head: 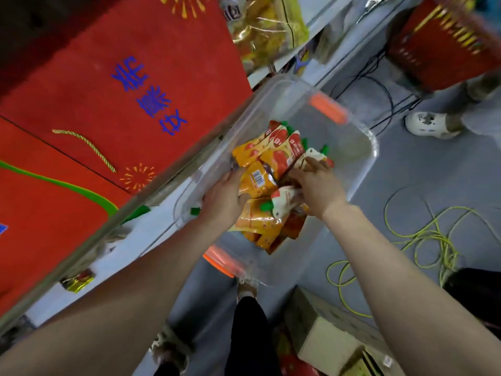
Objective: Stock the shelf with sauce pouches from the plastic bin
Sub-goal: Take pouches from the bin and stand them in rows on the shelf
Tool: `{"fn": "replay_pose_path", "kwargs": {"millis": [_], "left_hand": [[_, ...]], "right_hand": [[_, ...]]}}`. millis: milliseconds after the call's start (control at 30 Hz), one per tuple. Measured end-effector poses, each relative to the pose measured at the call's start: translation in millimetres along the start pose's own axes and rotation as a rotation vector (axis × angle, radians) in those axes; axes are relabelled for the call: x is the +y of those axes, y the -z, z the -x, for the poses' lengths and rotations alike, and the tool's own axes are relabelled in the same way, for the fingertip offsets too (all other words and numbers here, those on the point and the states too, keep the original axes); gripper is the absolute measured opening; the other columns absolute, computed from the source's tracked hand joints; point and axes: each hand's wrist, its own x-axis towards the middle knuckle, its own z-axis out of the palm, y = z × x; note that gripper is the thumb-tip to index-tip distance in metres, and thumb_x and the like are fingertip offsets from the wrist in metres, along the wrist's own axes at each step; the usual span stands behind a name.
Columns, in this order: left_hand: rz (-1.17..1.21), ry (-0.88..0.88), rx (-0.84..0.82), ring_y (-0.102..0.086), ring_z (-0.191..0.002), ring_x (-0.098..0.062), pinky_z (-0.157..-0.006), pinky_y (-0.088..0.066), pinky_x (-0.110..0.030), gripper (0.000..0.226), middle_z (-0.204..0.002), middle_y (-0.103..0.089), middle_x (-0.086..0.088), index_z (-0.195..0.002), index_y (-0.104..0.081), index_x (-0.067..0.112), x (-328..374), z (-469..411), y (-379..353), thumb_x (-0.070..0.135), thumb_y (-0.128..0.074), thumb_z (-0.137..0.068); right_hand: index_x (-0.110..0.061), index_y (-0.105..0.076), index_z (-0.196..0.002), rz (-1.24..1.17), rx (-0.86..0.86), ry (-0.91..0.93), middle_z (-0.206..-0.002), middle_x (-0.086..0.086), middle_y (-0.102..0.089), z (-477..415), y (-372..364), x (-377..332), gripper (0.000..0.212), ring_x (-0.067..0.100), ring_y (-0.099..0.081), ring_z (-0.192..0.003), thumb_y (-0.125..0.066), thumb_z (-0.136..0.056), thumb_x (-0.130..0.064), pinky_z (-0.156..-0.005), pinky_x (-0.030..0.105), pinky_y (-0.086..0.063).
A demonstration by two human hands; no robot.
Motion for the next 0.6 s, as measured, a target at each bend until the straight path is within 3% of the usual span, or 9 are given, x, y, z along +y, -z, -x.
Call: {"fn": "replay_pose_path", "kwargs": {"millis": [67,133,233,300,400,467,533,600], "left_hand": [[-0.002,0.046,0.023,-0.052,-0.122,-0.033,-0.092,-0.048,-0.044,0.066,-0.139,-0.049,-0.012,-0.143,-0.037,0.02,1,-10,-5,0.026,-0.069,-0.085],[-0.032,0.055,0.016,-0.057,-0.116,-0.034,-0.087,-0.05,-0.045,0.063,-0.131,-0.058,-0.011,-0.135,-0.044,0.021,3,-16,-6,0.028,-0.074,-0.08],[-0.036,-0.008,-0.018,-0.063,-0.102,-0.031,-0.076,-0.05,-0.038,0.039,-0.107,-0.07,-0.005,-0.113,-0.061,0.024,10,-15,-1,0.027,-0.077,-0.077],[-0.012,-0.085,-0.017,-0.063,-0.098,-0.027,-0.072,-0.045,-0.034,0.031,-0.099,-0.068,-0.001,-0.107,-0.066,0.023,20,-5,7,0.027,-0.076,-0.078],[0.028,-0.289,0.2,-0.064,-0.091,-0.023,-0.068,-0.048,-0.033,0.029,-0.099,-0.065,0.002,-0.111,-0.067,0.024,38,15,23,0.032,-0.07,-0.083],[0.033,-0.438,0.342,-0.061,-0.09,-0.019,-0.071,-0.049,-0.031,0.024,-0.098,-0.064,0.003,-0.112,-0.069,0.025,45,30,34,0.031,-0.064,-0.089],[-0.066,-0.5,0.338,-0.056,-0.098,-0.015,-0.079,-0.043,-0.022,0.026,-0.104,-0.064,0.005,-0.113,-0.069,0.03,38,46,33,0.024,-0.062,-0.089],[-0.158,-0.404,0.159,-0.052,-0.109,-0.012,-0.089,-0.044,-0.022,0.027,-0.114,-0.063,0.011,-0.111,-0.068,0.037,15,61,18,0.031,-0.063,-0.085]], "right_hand": [[-0.024,-0.058,-0.124,-0.158,0.058,-0.098,-0.122,0.014,-0.064,6,12,8,0.045,0.037,-0.051,-0.121,-0.071,-0.084,-0.038,-0.095,0.038,-0.044],[-0.017,-0.058,-0.115,-0.354,0.237,-0.189,-0.106,0.016,-0.069,15,22,12,0.039,0.04,-0.059,-0.102,-0.068,-0.087,-0.042,-0.079,0.038,-0.045],[-0.014,-0.053,-0.117,-0.661,0.49,-0.356,-0.1,0.014,-0.072,22,31,7,0.034,0.04,-0.064,-0.092,-0.061,-0.092,-0.037,-0.071,0.039,-0.046],[-0.016,-0.049,-0.116,-0.681,0.536,-0.415,-0.099,0.013,-0.072,18,29,-3,0.031,0.04,-0.065,-0.088,-0.056,-0.095,-0.037,-0.066,0.037,-0.044],[-0.017,-0.047,-0.113,-0.57,0.513,-0.452,-0.103,0.015,-0.067,9,18,-14,0.03,0.042,-0.063,-0.09,-0.05,-0.098,-0.043,-0.065,0.039,-0.041],[-0.016,-0.051,-0.123,-0.54,0.348,-0.34,-0.112,0.018,-0.065,3,4,-17,0.035,0.043,-0.061,-0.098,-0.048,-0.1,-0.042,-0.071,0.043,-0.047],[-0.017,-0.056,-0.13,-0.607,0.192,-0.261,-0.121,0.017,-0.065,2,-1,-13,0.036,0.041,-0.061,-0.107,-0.045,-0.102,-0.037,-0.083,0.042,-0.05],[-0.019,-0.06,-0.131,-0.726,0.127,-0.269,-0.127,0.011,-0.065,5,0,-7,0.038,0.034,-0.06,-0.115,-0.05,-0.1,-0.039,-0.088,0.035,-0.047]]}}
